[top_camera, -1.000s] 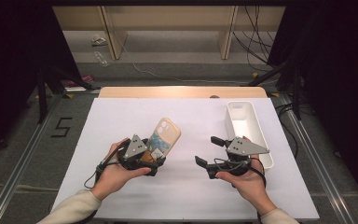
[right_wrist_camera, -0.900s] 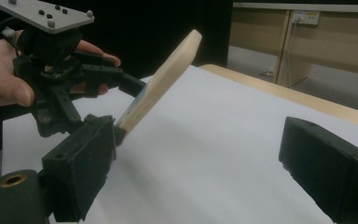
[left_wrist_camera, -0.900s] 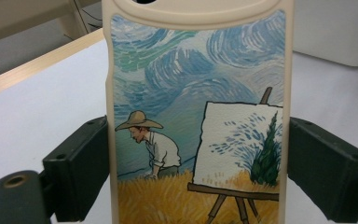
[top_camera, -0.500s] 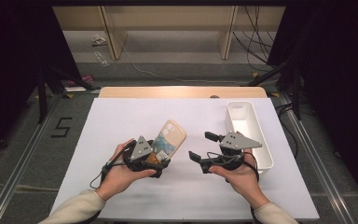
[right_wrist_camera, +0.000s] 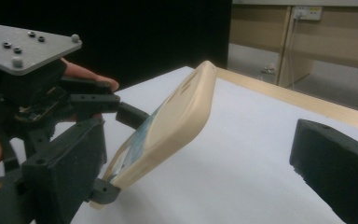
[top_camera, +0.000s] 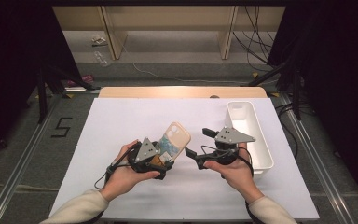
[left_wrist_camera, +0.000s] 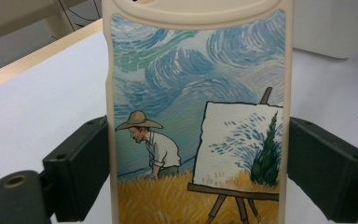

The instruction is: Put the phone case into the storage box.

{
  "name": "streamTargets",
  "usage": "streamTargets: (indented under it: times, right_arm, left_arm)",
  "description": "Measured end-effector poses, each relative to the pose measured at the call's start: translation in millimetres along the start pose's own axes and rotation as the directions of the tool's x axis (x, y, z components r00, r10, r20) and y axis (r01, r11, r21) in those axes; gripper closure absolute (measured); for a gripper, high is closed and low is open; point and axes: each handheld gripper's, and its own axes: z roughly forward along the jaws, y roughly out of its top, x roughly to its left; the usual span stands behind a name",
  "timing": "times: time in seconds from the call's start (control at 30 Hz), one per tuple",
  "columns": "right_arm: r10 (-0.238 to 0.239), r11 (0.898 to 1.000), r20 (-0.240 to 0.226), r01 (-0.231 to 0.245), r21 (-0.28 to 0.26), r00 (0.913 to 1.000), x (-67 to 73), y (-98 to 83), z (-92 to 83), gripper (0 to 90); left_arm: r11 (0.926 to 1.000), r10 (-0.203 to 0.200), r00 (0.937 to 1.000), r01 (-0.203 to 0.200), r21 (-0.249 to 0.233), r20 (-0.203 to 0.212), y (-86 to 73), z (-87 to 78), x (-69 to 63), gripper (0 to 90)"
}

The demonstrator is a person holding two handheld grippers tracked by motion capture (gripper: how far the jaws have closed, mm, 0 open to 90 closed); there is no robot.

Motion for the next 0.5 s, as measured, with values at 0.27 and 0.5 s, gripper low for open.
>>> streamTargets:
  times: [0.27, 0.5]
  right_arm:
    - [0.009, 1.0, 0.016, -0.009, 0.008, 0.9998, -1.6, 1.5, 6.5, 0.6]
    - [0.014, 1.0, 0.021, -0.014, 0.011, 0.9997, -1.7, 6.4, 14.3, 0.7]
  left_arm:
    - [1.0, 0.006, 1.0, -0.006, 0.002, 0.004, 0.4, 2.6, -3.4, 11.5]
    - [0.9999, 0.014, 0.9999, -0.014, 0.004, 0.008, 0.7, 6.2, -7.2, 11.5]
